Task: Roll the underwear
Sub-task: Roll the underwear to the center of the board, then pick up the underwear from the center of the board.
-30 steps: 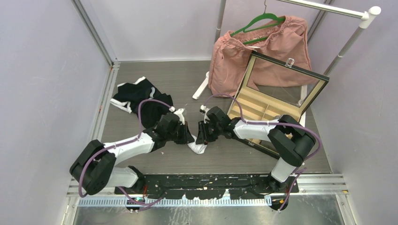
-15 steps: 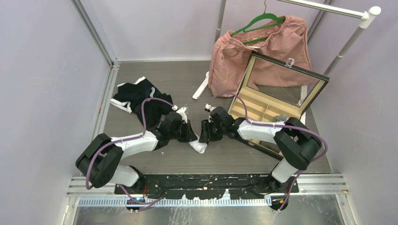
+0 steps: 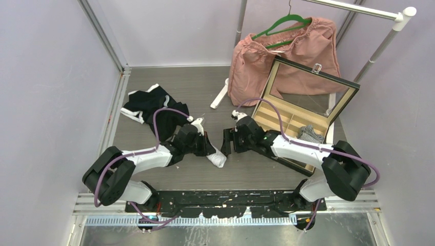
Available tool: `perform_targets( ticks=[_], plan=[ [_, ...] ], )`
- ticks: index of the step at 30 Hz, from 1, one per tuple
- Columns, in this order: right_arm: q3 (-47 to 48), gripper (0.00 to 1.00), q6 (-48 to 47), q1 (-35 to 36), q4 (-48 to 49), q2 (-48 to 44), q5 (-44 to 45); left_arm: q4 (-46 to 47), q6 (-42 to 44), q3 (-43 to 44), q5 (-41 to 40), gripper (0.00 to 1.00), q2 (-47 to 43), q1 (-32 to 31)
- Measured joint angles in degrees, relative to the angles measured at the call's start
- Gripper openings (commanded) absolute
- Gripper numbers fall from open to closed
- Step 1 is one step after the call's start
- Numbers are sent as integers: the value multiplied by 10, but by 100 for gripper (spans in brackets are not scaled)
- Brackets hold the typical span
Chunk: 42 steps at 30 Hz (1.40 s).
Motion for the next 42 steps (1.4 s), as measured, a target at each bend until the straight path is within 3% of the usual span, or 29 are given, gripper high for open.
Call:
perform_targets(
  ticks=[4,10,14,19,28,36,42],
  plan=[
    [9,99,-10,-1,-21,-9,15,0,0,0,0,1,0,0],
    [8,99,-26,-2,-8,1,-26,0,0,0,0,1,0,0],
    [8,90,-29,-8,13,41,-67,0,0,-1,0,1,-2,0],
    [14,88,-23,-38,38,97,-134,0,0,-2,0,1,-2,0],
    [16,68,22,-67,94,139,-211,0,0,-3,0,1,-4,0],
    [14,60,65,-68,118,162,-252,0,0,-3,0,1,-5,0],
    [7,42,88,-69,154,184,-276,-2,1,-3,0,1,-5,0]
  ],
)
